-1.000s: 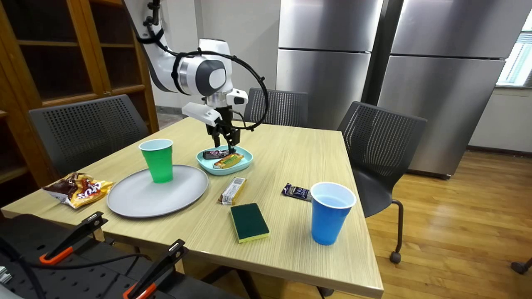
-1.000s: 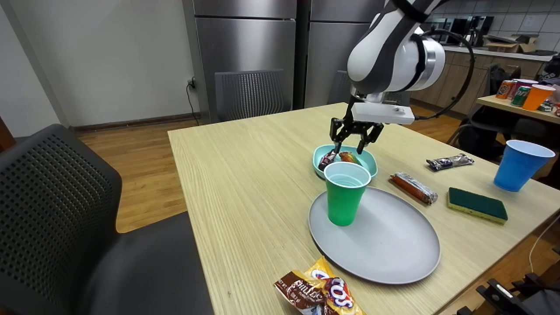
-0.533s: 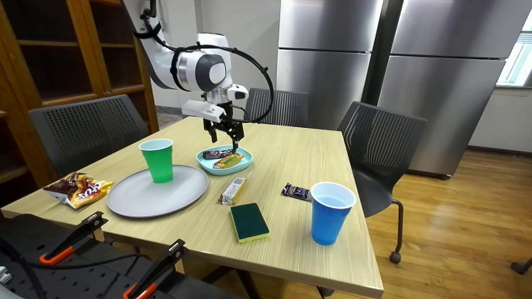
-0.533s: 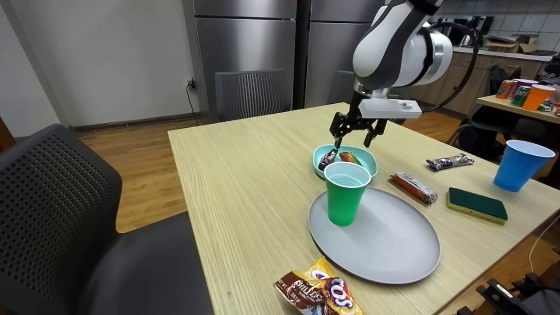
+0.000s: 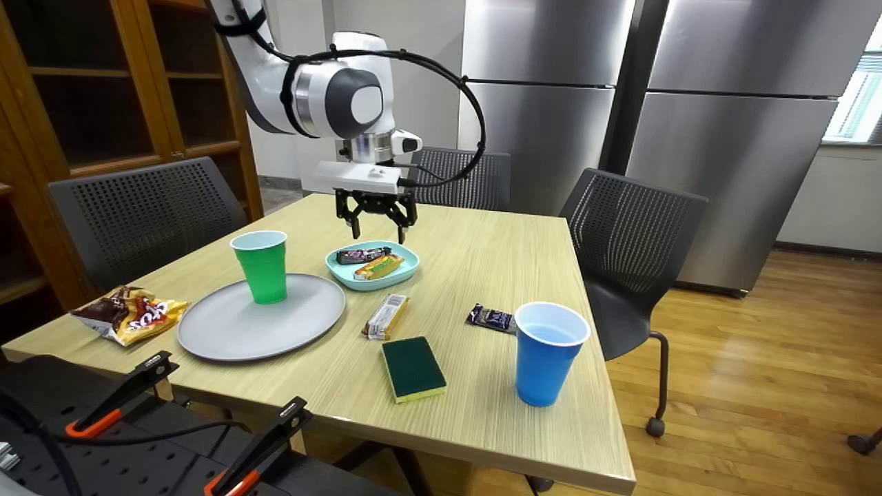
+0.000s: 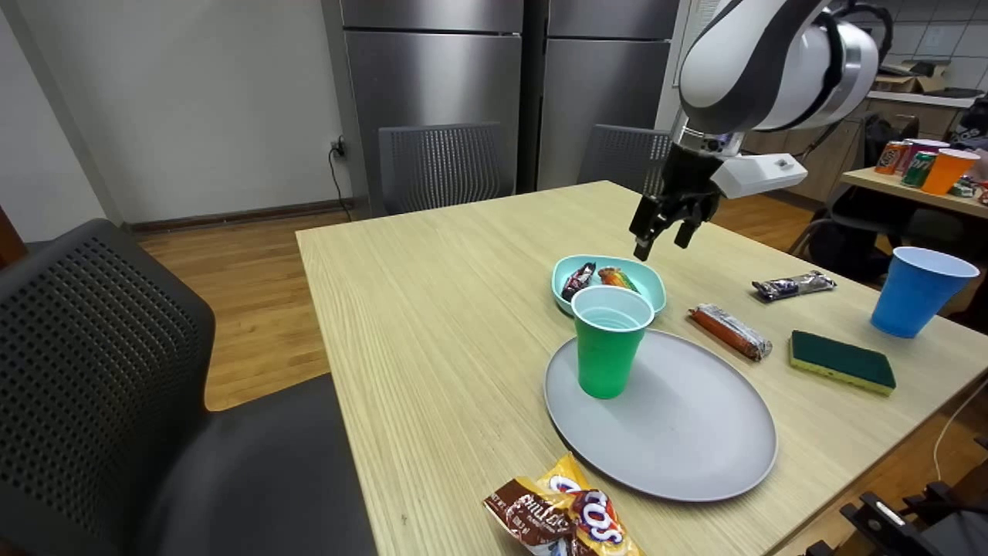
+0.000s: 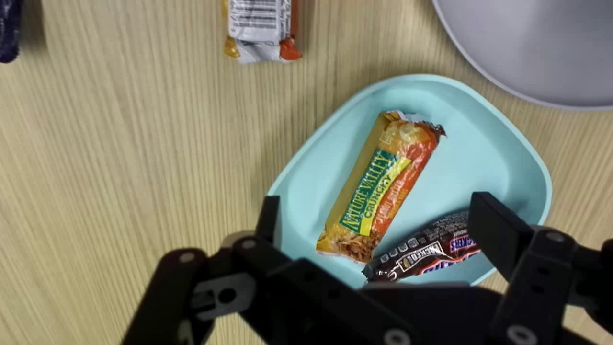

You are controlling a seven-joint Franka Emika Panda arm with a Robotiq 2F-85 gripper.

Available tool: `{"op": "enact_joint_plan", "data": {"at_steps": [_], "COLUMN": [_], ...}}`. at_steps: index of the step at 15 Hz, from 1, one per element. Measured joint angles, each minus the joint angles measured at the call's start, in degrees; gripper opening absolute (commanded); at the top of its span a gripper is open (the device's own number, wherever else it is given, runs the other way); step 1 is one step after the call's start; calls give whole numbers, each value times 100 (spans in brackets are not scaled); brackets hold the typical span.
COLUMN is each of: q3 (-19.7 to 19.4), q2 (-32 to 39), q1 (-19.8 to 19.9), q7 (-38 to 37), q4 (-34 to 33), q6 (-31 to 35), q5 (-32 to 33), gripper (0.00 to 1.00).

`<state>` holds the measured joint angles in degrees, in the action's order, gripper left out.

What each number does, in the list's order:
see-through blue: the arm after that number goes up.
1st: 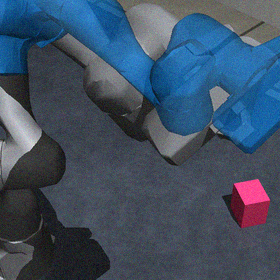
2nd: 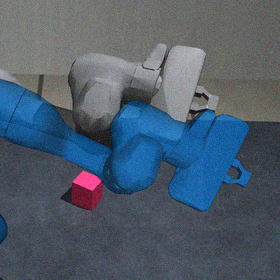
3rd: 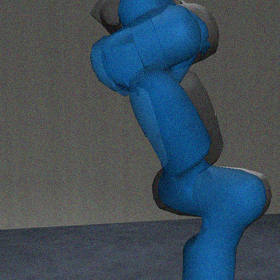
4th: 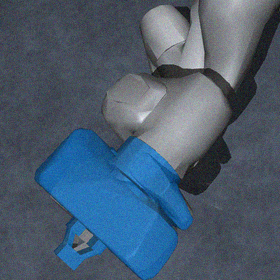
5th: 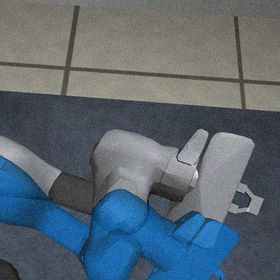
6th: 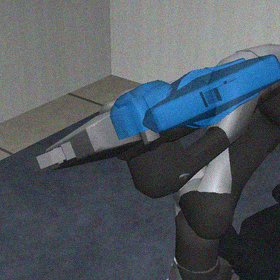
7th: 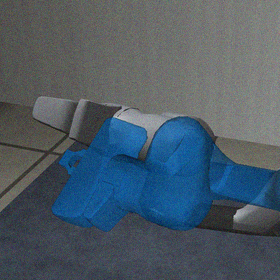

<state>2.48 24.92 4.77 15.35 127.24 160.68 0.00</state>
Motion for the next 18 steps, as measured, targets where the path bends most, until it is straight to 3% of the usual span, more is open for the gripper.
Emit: {"op": "enact_joint_plan", "data": {"at_steps": [2, 12, 18], "q3": [39, 49, 224], "q2": [-79, -47, -82], "q1": [149, 137, 502], "q7": [222, 210, 333], "q4": [114, 119, 285], "q6": [0, 4, 58], "q5": [0, -18, -338], "gripper": [100, 100, 100]}}
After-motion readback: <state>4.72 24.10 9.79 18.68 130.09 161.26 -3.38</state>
